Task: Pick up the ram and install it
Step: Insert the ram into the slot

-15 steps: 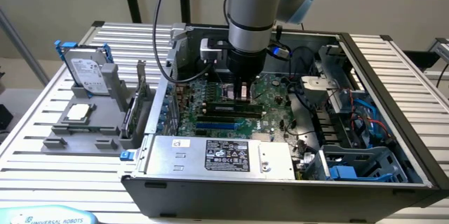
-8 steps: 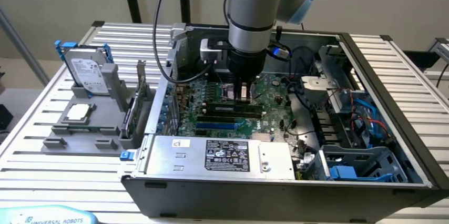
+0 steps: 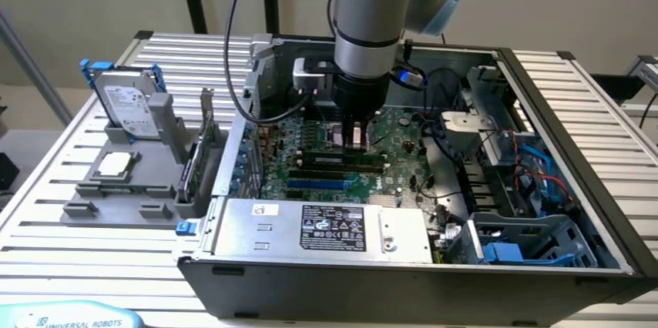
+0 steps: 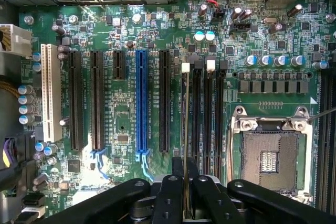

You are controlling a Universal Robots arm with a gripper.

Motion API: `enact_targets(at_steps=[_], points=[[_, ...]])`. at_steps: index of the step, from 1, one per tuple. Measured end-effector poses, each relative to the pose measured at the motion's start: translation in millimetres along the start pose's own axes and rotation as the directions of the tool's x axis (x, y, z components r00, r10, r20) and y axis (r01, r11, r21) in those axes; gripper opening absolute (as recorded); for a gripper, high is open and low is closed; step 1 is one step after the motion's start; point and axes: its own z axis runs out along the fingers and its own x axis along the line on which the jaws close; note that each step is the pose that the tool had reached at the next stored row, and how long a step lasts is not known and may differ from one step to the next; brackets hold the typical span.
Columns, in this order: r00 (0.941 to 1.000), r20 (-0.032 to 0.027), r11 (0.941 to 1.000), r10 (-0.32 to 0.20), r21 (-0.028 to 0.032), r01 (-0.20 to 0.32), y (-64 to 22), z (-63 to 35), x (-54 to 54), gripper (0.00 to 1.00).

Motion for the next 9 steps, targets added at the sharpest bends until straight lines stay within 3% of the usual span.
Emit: enact_targets(at_steps=[9], points=[[1.0000, -0.0001, 1.0000, 0.000, 0.0000, 0.000, 0.6, 0.5, -2.2, 0.14]])
